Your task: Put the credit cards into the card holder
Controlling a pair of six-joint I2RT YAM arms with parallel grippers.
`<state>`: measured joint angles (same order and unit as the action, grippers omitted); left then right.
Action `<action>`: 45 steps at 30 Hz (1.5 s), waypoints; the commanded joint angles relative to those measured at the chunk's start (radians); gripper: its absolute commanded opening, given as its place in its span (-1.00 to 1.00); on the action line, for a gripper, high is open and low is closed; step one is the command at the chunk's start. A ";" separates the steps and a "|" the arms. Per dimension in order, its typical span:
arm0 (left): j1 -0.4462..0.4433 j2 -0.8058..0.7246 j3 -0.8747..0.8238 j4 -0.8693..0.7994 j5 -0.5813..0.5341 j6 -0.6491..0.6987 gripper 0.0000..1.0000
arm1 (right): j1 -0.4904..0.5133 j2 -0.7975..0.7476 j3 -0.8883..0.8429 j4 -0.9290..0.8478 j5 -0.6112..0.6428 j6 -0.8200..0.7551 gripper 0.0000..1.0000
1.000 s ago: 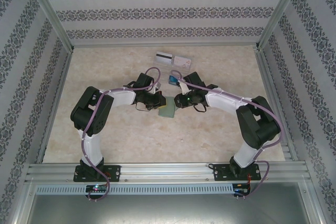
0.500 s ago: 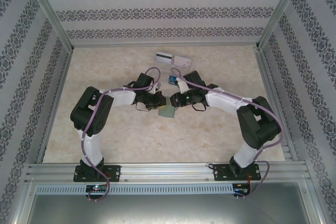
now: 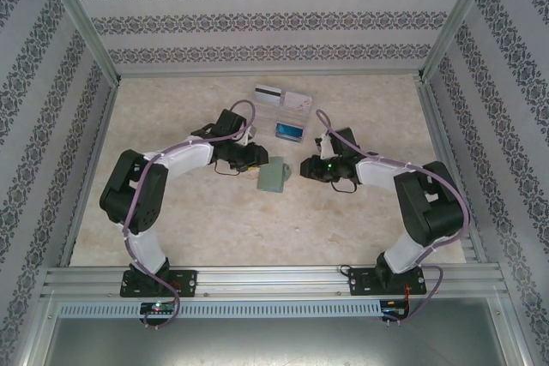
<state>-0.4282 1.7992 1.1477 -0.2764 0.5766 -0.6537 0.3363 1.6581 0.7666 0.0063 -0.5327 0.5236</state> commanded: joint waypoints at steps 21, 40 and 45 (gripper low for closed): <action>-0.053 0.151 0.039 -0.101 -0.055 0.075 -0.37 | 0.043 0.207 0.043 0.272 -0.206 0.139 -0.44; -0.101 0.184 0.088 -0.226 -0.176 0.132 -0.37 | -0.014 0.107 0.008 0.217 -0.243 0.101 -0.44; -0.106 0.184 0.096 -0.236 -0.183 0.135 -0.37 | -0.040 0.098 0.034 0.168 -0.251 0.075 -0.43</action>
<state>-0.5053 1.9427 1.2404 -0.4255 0.4309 -0.5507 0.3065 1.7733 0.7837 0.2157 -0.7582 0.6361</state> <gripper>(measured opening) 0.314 0.284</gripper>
